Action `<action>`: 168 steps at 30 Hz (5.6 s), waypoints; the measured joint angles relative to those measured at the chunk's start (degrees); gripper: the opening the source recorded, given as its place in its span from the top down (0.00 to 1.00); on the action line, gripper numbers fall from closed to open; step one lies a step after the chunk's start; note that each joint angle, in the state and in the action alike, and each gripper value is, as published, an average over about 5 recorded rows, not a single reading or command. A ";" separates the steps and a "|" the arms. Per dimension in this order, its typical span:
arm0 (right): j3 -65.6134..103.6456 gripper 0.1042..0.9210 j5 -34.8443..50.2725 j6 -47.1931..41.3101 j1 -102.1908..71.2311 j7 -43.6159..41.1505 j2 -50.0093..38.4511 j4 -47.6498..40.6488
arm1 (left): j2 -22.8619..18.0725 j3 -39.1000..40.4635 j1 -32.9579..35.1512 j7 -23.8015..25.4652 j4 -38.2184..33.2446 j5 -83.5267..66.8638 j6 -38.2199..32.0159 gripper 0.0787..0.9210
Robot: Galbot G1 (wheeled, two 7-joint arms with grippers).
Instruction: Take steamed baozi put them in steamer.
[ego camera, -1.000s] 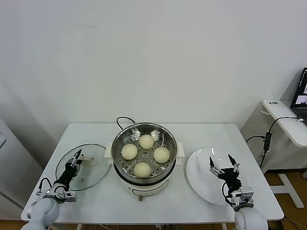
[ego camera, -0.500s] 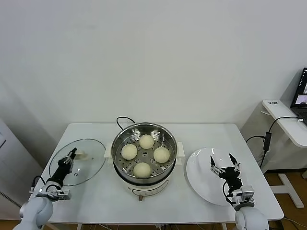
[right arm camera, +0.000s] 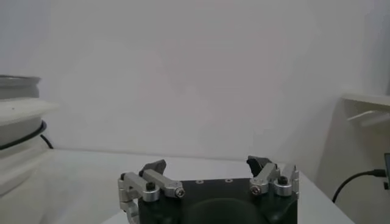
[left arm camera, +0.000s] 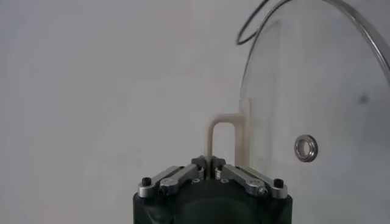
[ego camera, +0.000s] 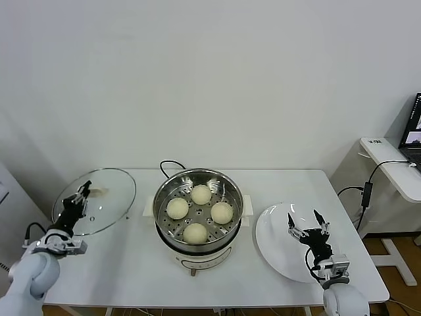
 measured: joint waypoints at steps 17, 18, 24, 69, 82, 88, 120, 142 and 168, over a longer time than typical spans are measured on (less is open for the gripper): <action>1.77 0.12 0.75 0.26 -0.64 -0.91 -0.68 0.01 | 2.60 15.84 -5.90 11.75 -18.79 2.90 22.67 0.96; 1.86 0.12 0.76 0.28 -0.64 -0.93 -0.70 -0.02 | 2.47 17.10 -6.41 12.45 -19.50 3.59 24.24 0.96; 2.21 0.12 0.77 0.45 -0.71 -1.08 -0.69 -0.26 | 0.70 24.33 -9.22 16.54 -22.37 8.39 32.80 0.96; 2.92 0.12 0.12 0.83 -1.15 -1.38 0.22 -1.01 | -13.40 43.11 -11.87 19.30 -19.30 22.40 40.32 0.96; 2.89 0.12 -0.02 0.92 -0.95 -1.41 0.69 -1.40 | -13.67 43.45 -10.45 18.45 -18.91 22.66 39.29 0.96; 2.93 0.12 -0.03 1.04 -1.07 -1.52 0.83 -1.40 | -13.78 43.38 -9.98 17.75 -18.29 22.39 38.92 0.96; 2.37 0.12 0.56 0.73 -0.92 -2.30 0.39 -1.20 | -8.14 32.01 -4.69 21.22 -33.99 -18.57 29.27 0.12; 1.69 0.12 2.29 -1.69 -1.44 -0.73 -0.66 1.84 | -7.14 2.65 2.35 8.84 -21.87 -75.23 27.50 0.12; 1.52 0.12 2.84 -3.41 -3.46 0.11 0.73 3.00 | -9.77 -2.56 8.06 7.88 -11.50 -77.52 25.09 0.12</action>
